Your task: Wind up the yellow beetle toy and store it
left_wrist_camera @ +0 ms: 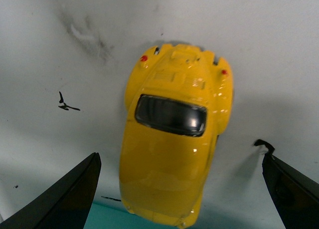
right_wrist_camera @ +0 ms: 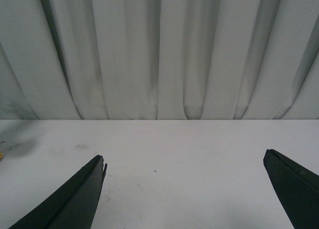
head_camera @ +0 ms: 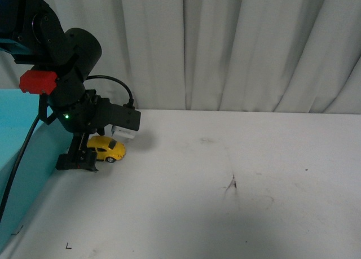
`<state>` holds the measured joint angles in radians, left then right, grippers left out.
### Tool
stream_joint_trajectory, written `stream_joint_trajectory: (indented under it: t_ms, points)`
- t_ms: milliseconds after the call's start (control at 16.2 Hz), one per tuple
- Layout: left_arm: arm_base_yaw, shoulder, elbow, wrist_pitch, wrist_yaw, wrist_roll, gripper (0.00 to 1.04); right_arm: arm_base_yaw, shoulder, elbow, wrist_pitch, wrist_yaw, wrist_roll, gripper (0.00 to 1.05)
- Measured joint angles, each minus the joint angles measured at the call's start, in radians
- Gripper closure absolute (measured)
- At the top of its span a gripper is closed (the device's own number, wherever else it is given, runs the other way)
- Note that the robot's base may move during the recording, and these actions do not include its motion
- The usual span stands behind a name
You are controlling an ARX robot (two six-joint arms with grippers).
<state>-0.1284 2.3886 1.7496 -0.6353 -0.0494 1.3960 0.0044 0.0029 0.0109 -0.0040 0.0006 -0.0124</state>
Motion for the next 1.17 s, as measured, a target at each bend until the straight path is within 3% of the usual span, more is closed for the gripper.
stream_joint_trajectory:
  t_ms: [185,493,801,1048,1171]
  points:
    - [0.005,0.032,0.048,-0.010,-0.002,0.030,0.08,0.000,0.000,0.000,0.000,0.000,0.000,0.07]
    - [-0.008,0.063,0.124,-0.098,-0.022,0.040,0.61,0.000,0.000,0.000,0.000,0.000,0.000,0.07]
    - [-0.034,0.044,0.141,-0.255,0.030,-0.082,0.64,0.000,0.000,0.000,0.000,0.000,0.000,0.07]
    - [-0.048,-0.149,0.165,-0.362,0.224,-0.220,0.64,0.000,0.000,0.000,0.000,0.000,0.000,0.07]
    - [0.023,-0.299,0.181,-0.321,0.330,-0.330,0.64,0.000,0.000,0.000,0.000,0.000,0.000,0.07]
